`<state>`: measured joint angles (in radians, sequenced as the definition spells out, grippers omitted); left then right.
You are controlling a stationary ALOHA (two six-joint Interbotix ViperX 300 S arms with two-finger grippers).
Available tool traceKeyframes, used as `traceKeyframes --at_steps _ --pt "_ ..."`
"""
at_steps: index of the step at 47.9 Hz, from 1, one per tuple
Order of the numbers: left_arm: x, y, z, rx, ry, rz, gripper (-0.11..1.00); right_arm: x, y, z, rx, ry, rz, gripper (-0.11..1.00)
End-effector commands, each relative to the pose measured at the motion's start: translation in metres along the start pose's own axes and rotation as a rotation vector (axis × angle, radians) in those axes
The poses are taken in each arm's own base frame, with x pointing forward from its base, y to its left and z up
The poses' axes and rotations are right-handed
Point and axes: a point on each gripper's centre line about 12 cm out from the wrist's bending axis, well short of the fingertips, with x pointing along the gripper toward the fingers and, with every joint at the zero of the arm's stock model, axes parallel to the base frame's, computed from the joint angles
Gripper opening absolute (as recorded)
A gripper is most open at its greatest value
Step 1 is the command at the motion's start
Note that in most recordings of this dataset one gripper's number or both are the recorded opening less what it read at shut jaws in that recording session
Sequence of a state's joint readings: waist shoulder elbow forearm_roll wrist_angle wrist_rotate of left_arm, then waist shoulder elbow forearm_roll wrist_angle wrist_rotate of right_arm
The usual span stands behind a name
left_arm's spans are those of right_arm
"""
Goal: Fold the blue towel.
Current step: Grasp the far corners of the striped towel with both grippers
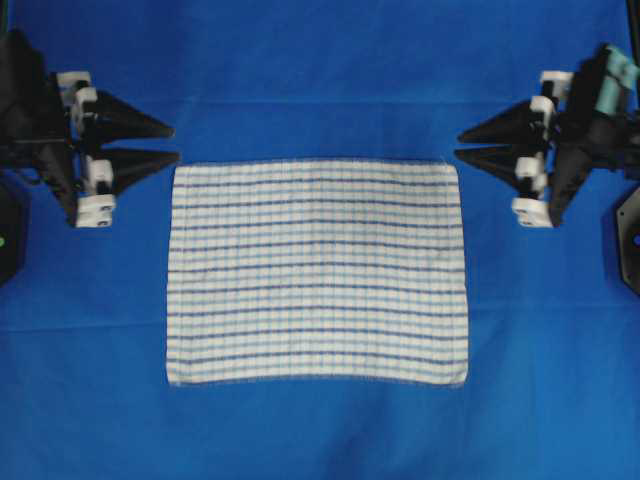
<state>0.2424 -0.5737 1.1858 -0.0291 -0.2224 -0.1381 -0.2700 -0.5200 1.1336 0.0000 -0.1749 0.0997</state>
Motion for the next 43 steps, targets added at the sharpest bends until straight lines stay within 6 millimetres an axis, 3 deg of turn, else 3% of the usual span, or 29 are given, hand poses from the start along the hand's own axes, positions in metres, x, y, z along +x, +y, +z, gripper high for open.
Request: traceKeyframes --at_steps 1,4,8,25,43 --pt "0.009 0.007 -0.005 -0.019 0.031 0.029 0.59 0.014 -0.005 0.0 0.013 0.033 -0.019 0.54" --pt "0.014 0.01 -0.014 -0.019 0.067 0.039 0.76 0.022 -0.008 -0.007 0.019 0.072 -0.033 0.64" --pt "0.023 0.013 -0.025 -0.022 0.109 0.053 0.89 0.031 -0.013 -0.018 0.026 0.121 -0.05 0.62" --pt "0.051 0.031 -0.072 -0.036 0.238 0.109 0.86 0.061 -0.032 -0.06 0.056 0.297 -0.106 0.59" --pt "0.063 0.044 -0.103 -0.053 0.354 0.151 0.84 0.069 -0.033 -0.08 0.057 0.374 -0.112 0.58"
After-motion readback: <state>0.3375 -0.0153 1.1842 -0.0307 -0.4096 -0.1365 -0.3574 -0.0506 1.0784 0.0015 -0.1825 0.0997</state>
